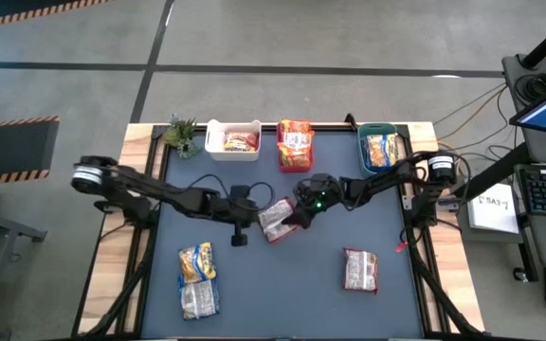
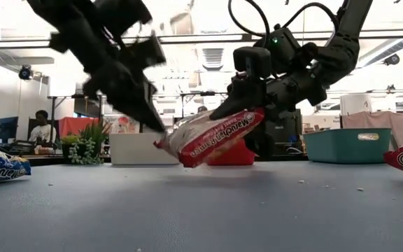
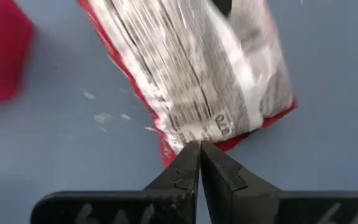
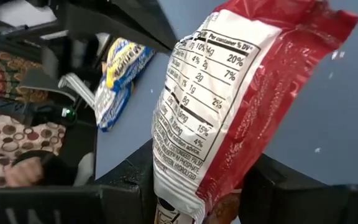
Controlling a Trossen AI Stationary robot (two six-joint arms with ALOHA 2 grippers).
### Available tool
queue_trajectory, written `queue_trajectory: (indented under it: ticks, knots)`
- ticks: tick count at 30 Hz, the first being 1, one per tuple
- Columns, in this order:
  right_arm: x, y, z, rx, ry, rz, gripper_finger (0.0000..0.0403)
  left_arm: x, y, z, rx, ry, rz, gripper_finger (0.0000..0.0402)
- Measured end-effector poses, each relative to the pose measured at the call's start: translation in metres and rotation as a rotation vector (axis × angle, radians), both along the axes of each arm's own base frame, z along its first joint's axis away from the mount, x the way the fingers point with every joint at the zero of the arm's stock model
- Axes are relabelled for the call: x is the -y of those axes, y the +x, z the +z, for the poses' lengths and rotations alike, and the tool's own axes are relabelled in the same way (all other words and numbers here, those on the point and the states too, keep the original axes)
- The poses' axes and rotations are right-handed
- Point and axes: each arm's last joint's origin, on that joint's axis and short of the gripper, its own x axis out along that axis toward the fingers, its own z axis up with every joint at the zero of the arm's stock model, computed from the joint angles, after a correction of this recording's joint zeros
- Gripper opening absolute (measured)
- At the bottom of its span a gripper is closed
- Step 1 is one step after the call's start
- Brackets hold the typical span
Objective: Sort Maruchan noodles
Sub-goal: Put the top red noodle pack into the white bin
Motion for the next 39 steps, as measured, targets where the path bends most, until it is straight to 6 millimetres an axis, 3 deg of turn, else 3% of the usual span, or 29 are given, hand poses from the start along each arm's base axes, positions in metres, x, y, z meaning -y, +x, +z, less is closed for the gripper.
queue_trajectory:
  ticks: [6, 9, 14, 19, 23, 29, 33, 39]
  knots:
    - [0.004, -0.002, 0.015, 0.057, -0.042, -0.021, 0.0144, -0.006, -0.032, 0.053, 0.175, 0.161, -0.008, 0.0000]
    - [0.007, -0.002, 0.025, 0.088, -0.086, -0.052, 0.0143, -0.012, -0.055, 0.070, 0.317, 0.241, -0.020, 0.0000]
    - [0.020, 0.013, 0.055, 0.104, -0.238, -0.090, 0.0143, -0.023, -0.094, 0.077, 0.619, 0.300, 0.031, 0.0000]
    - [0.040, 0.036, 0.096, -0.005, -0.521, -0.115, 0.0143, -0.030, -0.122, 0.081, 0.855, 0.339, 0.088, 0.0000]
    - [0.061, 0.057, 0.135, -0.089, -0.811, -0.166, 0.0143, -0.031, -0.135, 0.084, 0.917, 0.347, 0.125, 0.0000]
    - [0.096, 0.089, 0.173, -0.175, -1.179, -0.196, 0.0143, -0.032, -0.142, 0.088, 0.942, 0.363, 0.164, 0.0000]
    - [0.119, 0.113, 0.169, -0.229, -1.316, -0.133, 0.0143, -0.032, -0.143, 0.088, 0.942, 0.363, 0.164, 0.0000]
    - [0.149, 0.148, 0.146, -0.418, -1.493, -0.096, 0.0143, -0.033, -0.147, 0.092, 0.963, 0.373, 0.213, 0.0000]
